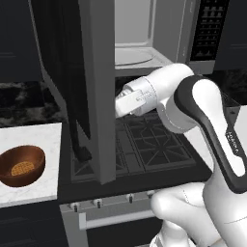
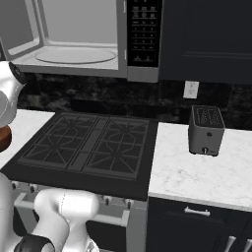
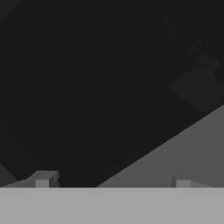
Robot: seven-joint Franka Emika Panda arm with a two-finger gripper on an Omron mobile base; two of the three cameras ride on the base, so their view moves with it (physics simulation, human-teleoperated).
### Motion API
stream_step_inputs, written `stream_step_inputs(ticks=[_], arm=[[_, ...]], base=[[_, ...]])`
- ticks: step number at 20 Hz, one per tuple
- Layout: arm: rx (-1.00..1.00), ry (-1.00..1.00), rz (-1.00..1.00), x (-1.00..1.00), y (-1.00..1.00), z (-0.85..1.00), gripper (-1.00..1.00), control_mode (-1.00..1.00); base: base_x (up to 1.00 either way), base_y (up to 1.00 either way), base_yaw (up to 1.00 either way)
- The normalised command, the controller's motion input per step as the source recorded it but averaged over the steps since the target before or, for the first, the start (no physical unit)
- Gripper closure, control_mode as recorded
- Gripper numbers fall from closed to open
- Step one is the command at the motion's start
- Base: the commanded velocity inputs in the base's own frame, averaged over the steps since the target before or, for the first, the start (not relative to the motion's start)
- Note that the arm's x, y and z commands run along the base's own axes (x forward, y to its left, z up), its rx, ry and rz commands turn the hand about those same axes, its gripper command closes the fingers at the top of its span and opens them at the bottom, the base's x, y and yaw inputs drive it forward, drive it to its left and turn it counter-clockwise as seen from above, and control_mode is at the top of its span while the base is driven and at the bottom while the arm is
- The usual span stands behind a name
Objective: Open the microwave, place the bowl with waffle inside the microwave, then close the microwave door and turn it on.
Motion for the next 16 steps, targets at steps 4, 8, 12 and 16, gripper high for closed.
stream_step_inputs(ticks=[4,8,12,16], arm=[[0.0,0.0,0.0,0.04,0.5,0.09,-1.0,-1.0],[0.0,0.0,0.0,0.06,0.48,0.08,-1.0,-1.0],[0.0,0.0,-0.04,0.14,0.52,0.16,-1.0,-1.0],[0.01,0.0,-0.06,0.13,0.39,0.15,-1.0,-1.0]], base=[[0.0,0.0,0.0],[0.0,0.0,0.0],[0.0,0.0,0.0],[0.0,0.0,0.0]])
